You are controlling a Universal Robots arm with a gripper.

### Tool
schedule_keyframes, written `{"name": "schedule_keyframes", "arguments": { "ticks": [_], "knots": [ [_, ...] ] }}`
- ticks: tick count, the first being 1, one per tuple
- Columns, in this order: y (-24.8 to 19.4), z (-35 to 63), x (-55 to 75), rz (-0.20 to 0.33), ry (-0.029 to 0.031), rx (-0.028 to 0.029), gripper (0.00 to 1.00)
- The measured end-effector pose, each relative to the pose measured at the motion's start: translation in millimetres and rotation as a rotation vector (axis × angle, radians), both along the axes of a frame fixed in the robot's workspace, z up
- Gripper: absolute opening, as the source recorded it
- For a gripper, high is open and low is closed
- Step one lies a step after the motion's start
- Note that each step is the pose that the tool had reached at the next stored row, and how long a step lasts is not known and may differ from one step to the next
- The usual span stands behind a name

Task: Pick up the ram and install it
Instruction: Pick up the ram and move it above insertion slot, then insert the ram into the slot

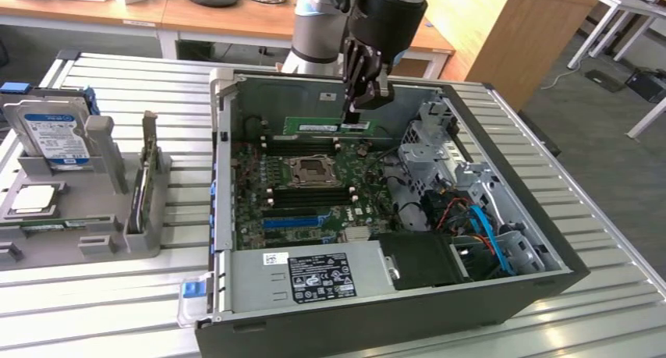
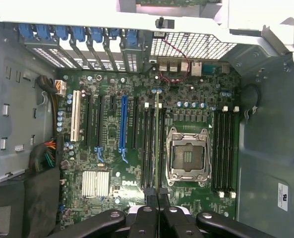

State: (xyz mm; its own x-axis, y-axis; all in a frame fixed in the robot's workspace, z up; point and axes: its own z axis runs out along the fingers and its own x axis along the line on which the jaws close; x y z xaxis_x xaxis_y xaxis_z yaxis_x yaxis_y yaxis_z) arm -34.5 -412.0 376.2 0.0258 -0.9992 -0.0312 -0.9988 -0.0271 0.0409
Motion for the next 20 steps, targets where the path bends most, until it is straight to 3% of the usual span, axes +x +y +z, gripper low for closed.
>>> {"name": "schedule_keyframes", "arguments": {
  "ticks": [15,20],
  "knots": [
    [0.0,-0.1,0.0,0.0,0.0,0.0,0.12],
    [0.0,-7.8,0.0,0.0,0.0,0.0,0.12]
  ]
}}
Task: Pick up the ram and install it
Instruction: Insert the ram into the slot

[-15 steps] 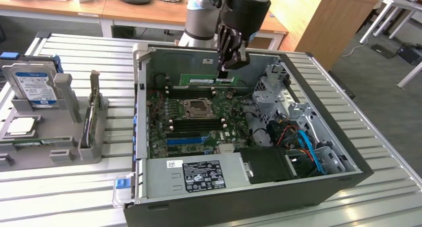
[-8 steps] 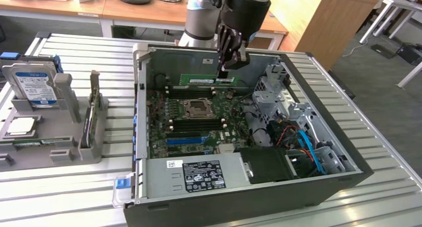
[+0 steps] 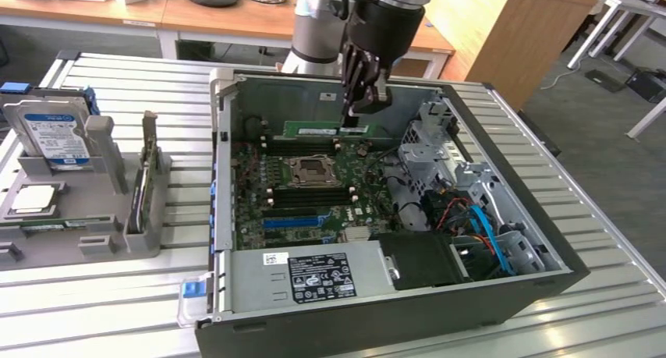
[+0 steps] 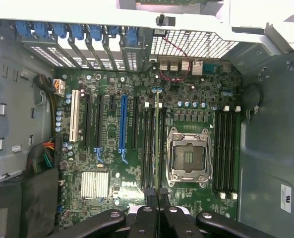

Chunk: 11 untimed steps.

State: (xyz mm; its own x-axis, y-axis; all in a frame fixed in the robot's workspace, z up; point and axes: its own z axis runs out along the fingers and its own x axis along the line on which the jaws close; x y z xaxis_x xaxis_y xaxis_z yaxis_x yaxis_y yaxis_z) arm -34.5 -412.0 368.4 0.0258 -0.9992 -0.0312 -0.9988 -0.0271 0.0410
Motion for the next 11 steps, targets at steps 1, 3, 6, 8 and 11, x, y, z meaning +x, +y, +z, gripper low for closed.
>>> {"name": "schedule_keyframes", "arguments": {
  "ticks": [1,3,6,8,11],
  "knots": [
    [0.0,-1.8,0.0,0.0,-0.0001,0.0,0.12],
    [0.0,-5.4,0.0,0.0,-0.0001,0.0001,0.12],
    [0.0,-11.0,0.0,0.0,0.0,0.0,0.12],
    [0.0,-14.5,0.0,0.0,-0.0001,0.0,0.12],
    [0.0,-20.1,0.0,0.0,-0.0001,0.0001,0.12]
  ]
}}
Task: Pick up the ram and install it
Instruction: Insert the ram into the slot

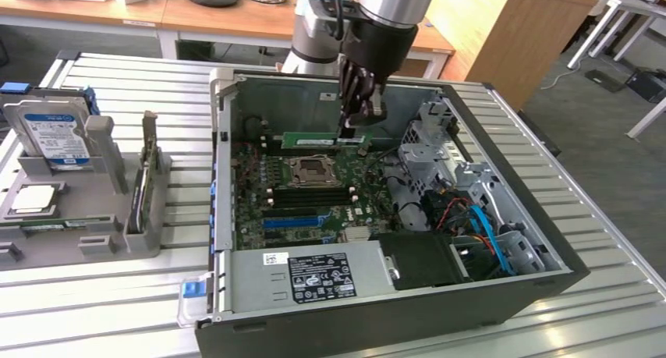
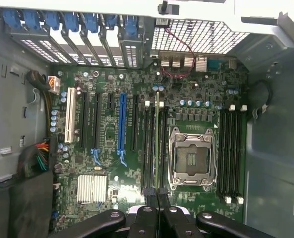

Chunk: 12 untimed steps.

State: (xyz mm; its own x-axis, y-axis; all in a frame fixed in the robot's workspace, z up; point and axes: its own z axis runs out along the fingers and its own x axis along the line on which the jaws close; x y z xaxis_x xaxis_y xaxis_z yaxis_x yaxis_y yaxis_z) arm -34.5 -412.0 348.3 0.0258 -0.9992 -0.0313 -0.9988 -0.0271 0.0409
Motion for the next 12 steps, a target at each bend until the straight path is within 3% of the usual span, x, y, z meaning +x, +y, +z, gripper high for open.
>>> {"name": "schedule_keyframes", "arguments": {
  "ticks": [12],
  "knots": [
    [0.0,-21.7,0.0,0.0,0.0001,-0.0001,0.12]
  ]
}}
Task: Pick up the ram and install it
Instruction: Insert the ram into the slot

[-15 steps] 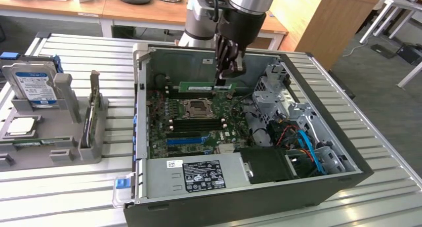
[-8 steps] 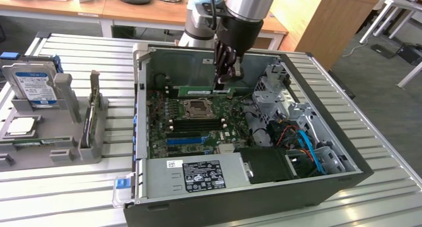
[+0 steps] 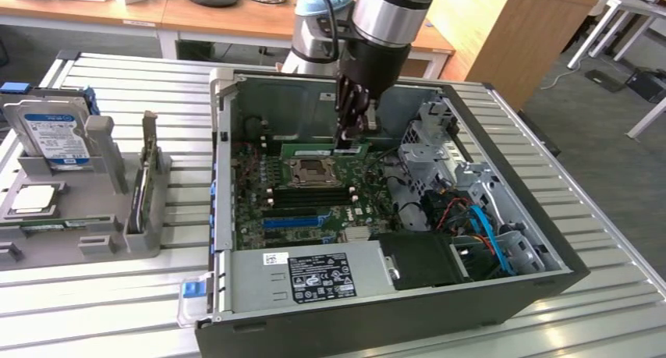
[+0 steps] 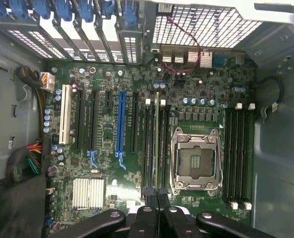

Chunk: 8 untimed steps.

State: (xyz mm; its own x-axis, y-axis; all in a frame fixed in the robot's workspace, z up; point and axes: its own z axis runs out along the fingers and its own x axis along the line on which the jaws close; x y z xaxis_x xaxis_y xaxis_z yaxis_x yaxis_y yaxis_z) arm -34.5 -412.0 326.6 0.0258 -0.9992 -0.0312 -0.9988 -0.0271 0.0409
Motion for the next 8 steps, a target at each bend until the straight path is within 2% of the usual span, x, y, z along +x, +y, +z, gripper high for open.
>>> {"name": "schedule_keyframes", "arguments": {
  "ticks": [8],
  "knots": [
    [0.0,-14.7,0.0,0.0,0.0,0.0,0.12]
  ]
}}
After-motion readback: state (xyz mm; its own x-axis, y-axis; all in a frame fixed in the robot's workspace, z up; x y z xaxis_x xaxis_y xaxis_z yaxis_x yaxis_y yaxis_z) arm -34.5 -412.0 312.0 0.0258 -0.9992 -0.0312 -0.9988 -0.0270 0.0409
